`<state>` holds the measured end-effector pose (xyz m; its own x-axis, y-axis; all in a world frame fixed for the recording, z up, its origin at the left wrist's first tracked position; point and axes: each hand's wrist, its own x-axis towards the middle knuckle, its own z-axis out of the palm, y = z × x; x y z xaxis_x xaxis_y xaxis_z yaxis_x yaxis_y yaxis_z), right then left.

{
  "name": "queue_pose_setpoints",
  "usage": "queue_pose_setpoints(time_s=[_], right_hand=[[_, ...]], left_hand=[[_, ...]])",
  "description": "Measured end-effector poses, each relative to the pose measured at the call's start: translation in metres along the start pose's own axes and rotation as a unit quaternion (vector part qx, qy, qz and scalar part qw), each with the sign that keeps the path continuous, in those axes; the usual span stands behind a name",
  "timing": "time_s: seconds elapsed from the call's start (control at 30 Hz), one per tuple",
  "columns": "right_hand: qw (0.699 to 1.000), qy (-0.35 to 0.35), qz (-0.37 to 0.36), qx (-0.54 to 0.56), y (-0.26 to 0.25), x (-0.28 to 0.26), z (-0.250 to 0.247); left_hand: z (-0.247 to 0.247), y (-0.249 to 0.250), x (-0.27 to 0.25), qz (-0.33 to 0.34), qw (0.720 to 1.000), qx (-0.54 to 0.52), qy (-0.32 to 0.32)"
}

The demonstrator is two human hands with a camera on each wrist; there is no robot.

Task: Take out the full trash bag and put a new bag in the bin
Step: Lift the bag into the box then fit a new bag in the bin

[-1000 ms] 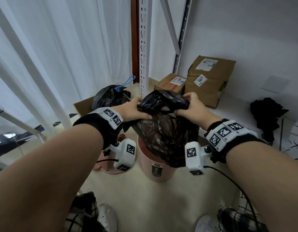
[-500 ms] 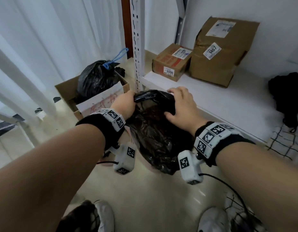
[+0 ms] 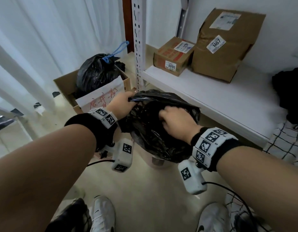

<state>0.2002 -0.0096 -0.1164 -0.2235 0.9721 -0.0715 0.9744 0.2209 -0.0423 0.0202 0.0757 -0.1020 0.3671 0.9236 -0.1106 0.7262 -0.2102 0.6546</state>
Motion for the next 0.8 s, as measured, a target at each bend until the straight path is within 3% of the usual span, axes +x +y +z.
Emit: queue_pose_setpoints(time_s=[0.07,0.13,0.23,0.3,0.37,0.5,0.57,0.7,0.8], right_hand=[[0.988,0.148,0.036,0.026,0.006,-0.002,-0.004],[0.972,0.199,0.115,0.05,0.016,-0.003,-0.006],[0.958,0.08,0.239,0.138,0.039,-0.005,-0.001],[0.954,-0.028,0.266,0.133,0.053,-0.008,0.007],[0.962,-0.069,0.249,0.089,0.062,-0.013,0.011],[0.955,0.051,0.202,0.211,0.061,-0.015,0.004],[0.946,0.098,0.197,0.237,0.059,-0.013,-0.003],[0.976,0.096,0.13,0.143,0.056,-0.015,-0.006],[0.981,0.096,0.102,0.137,0.054,-0.015,-0.007]], left_hand=[[0.0,0.001,0.0,0.007,1.0,-0.02,-0.006],[0.002,0.001,0.0,0.022,0.999,-0.027,-0.022],[0.005,0.003,0.0,0.03,0.999,-0.014,-0.042],[0.006,0.005,0.0,0.012,0.998,-0.016,-0.053],[0.007,0.006,0.0,0.006,0.997,0.028,-0.073],[0.01,0.001,0.003,-0.008,0.973,0.22,-0.075],[0.009,0.003,0.003,-0.02,0.968,0.244,-0.054],[0.006,0.016,-0.001,0.096,0.982,0.163,0.023],[0.008,0.022,-0.006,0.179,0.969,0.169,-0.022]])
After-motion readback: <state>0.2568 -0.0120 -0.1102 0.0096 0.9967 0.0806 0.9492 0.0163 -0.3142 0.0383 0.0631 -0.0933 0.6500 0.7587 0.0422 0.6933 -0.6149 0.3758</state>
